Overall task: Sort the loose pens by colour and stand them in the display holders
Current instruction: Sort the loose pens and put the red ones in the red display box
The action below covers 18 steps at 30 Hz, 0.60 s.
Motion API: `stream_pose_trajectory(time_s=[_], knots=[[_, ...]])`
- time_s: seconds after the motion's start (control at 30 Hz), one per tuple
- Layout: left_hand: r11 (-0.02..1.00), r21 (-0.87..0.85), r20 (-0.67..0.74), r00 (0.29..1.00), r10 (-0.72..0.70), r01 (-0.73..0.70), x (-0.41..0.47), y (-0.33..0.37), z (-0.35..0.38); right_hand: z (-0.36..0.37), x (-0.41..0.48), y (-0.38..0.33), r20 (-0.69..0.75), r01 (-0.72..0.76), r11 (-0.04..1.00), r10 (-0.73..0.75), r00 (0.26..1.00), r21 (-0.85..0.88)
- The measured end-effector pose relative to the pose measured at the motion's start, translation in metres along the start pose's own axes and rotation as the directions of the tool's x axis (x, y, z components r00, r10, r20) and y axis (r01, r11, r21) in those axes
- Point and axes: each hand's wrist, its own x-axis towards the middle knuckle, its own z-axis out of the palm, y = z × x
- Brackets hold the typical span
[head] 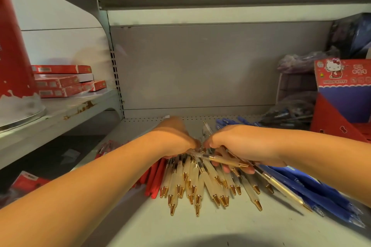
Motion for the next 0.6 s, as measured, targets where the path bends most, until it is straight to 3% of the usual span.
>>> stream_pose_trajectory(time_s=[0.1, 0.23, 0.43, 0.6], knots=[[0.999, -0.054, 0.032, 0.999, -0.002, 0.004, 0.0, 0.0, 0.001, -0.002, 0.001, 0.004, -0.037, -0.003, 1.0, 0.004, 0.999, 0.026], [0.992, -0.123, 0.037, 0.999, -0.021, 0.025, -0.003, -0.001, -0.001, -0.011, -0.001, 0.006, -0.057, 0.067, 0.991, -0.075, 0.996, -0.12], [0.972, -0.213, 0.084, 0.993, -0.082, 0.098, -0.005, 0.004, -0.011, -0.02, 0.004, 0.007, -0.06, 0.143, 0.988, -0.147, 0.987, -0.065], [0.945, -0.317, -0.024, 0.995, -0.097, 0.085, -0.001, 0.005, -0.021, -0.006, 0.006, 0.002, -0.061, 0.115, 0.969, -0.131, 0.989, -0.221]])
